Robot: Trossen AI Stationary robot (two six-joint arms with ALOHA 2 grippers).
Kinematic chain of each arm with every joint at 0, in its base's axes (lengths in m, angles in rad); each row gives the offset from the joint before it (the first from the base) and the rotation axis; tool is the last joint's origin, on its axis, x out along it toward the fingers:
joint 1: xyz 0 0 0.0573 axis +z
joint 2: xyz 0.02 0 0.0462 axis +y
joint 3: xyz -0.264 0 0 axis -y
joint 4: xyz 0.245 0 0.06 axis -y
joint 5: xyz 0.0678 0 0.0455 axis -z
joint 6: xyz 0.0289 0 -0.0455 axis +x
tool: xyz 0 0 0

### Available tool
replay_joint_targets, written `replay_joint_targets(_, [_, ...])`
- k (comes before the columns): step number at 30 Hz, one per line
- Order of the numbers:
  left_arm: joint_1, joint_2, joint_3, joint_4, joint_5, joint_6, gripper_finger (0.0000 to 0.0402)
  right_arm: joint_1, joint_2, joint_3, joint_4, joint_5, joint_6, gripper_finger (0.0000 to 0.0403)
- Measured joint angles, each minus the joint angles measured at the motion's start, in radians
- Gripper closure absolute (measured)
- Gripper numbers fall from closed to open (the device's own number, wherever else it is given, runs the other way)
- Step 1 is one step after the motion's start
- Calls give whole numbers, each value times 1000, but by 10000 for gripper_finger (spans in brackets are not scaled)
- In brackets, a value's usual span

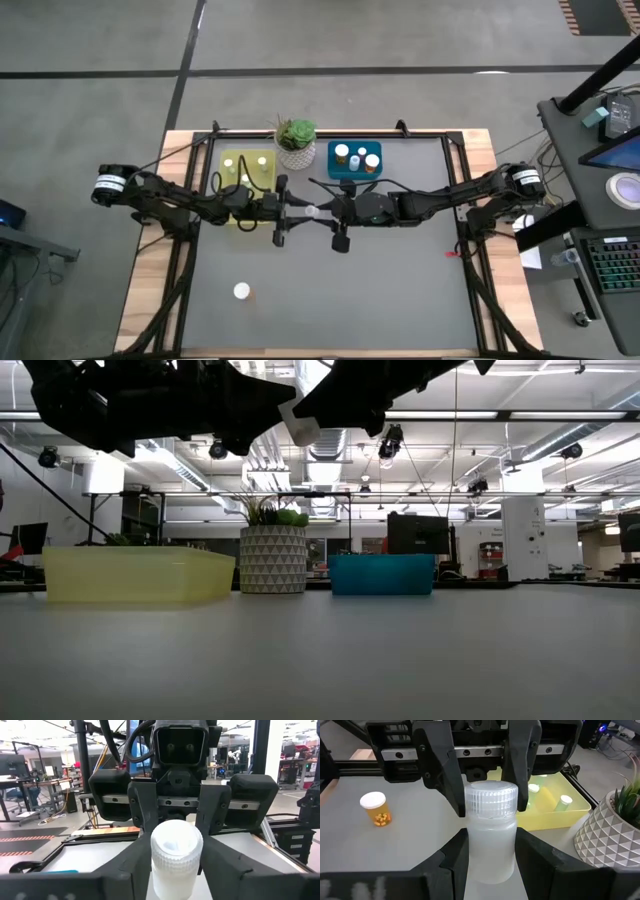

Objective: Pick and place medicine bottles into bin by pill shape (circle, oval)
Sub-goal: Put the white tablet bottle into the yellow bin

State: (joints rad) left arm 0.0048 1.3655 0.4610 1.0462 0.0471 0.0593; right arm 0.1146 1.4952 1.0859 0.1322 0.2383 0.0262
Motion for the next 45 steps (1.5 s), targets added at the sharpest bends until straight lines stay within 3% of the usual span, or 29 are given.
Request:
replay_joint_targets(5, [0, -2, 0, 0, 0, 0, 287, 0, 0, 0, 1, 0, 1, 267])
replay_joint_targets(12, [0, -34, -22, -21, -32, 0, 287, -7, -6, 0, -4, -1, 30, 216])
replay_joint_targets(15, [0, -102, -55, -131, -164, -4, 287, -14, -23, 0, -36, 2, 47, 205])
replay_joint_targets(20, [0, -279, -100, -505, -482, -102, 287, -24, -49, 0, -103, 81, 81, 203])
replay_joint_targets(27, [0, -486, -160, -836, -709, -301, 287, -24, -40, -1, -107, 102, 78, 202])
replay_joint_targets(38, [2, -524, -288, -849, -791, -395, 287, -24, -34, -4, -98, 103, 79, 202])
replay_joint_targets(45, [2, -477, -303, -847, -815, -414, 287, -24, -34, -4, -97, 103, 79, 202])
